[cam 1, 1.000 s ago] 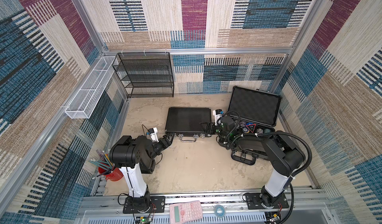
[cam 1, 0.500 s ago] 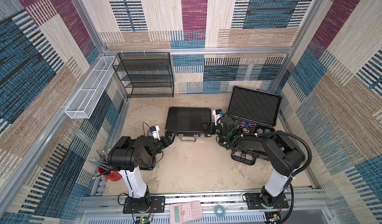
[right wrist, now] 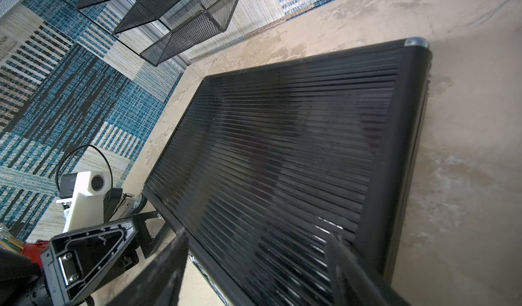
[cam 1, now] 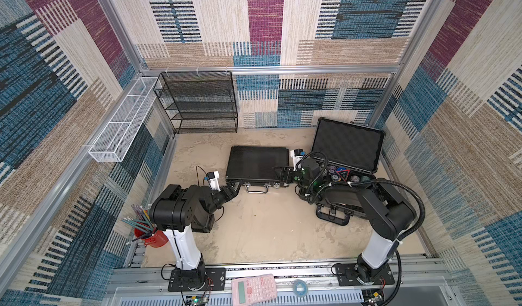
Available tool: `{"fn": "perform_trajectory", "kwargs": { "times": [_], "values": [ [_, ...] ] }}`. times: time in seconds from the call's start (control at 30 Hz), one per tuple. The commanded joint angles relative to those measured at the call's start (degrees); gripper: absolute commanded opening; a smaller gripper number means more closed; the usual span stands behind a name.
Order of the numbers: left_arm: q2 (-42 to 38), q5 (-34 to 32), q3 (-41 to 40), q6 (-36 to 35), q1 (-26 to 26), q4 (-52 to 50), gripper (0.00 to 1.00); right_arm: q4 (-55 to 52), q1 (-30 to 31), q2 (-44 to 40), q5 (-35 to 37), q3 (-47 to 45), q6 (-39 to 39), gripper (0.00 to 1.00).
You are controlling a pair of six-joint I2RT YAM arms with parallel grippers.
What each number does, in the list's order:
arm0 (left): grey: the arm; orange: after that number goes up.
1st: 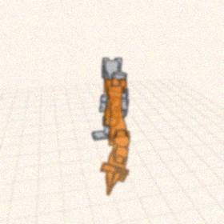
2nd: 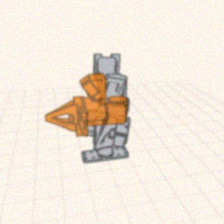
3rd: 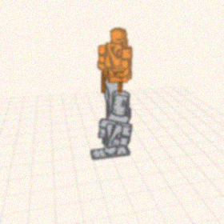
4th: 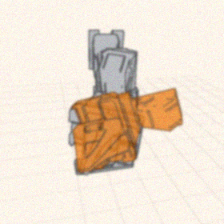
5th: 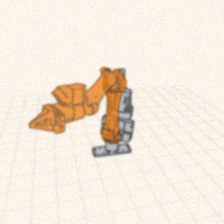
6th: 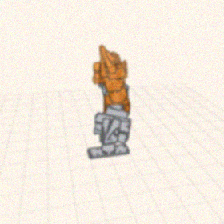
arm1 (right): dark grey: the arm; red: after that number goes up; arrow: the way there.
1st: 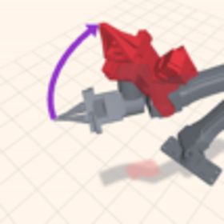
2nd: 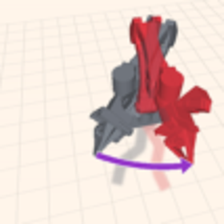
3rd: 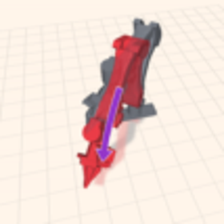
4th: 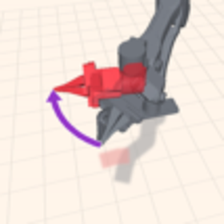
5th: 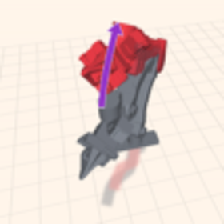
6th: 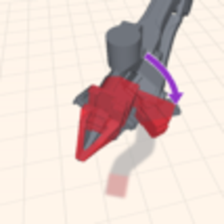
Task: Open the poker set cases
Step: Open the fastener on the poker set case.
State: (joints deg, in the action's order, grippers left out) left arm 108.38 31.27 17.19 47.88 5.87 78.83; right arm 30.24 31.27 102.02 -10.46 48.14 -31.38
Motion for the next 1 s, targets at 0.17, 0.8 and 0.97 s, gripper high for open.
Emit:
{"fn": "perform_trajectory", "kwargs": {
  "times": [0.17,0.8,0.97],
  "values": [
    [0.5,-1.6,-0.3,0.9,1.2,-18.4,0.83,-7.3,0.0,0.4,1.1,-0.2,-0.5,0.79],
    [0.3,3.6,-0.7,2.0,1.3,-16.6,0.81,-7.4,0.1,0.4,1.1,-0.2,-0.2,0.79],
    [0.4,4.9,-0.9,2.4,1.3,-16.2,0.81,-7.5,0.1,0.5,1.2,-0.4,-0.2,0.79]
  ]
}}
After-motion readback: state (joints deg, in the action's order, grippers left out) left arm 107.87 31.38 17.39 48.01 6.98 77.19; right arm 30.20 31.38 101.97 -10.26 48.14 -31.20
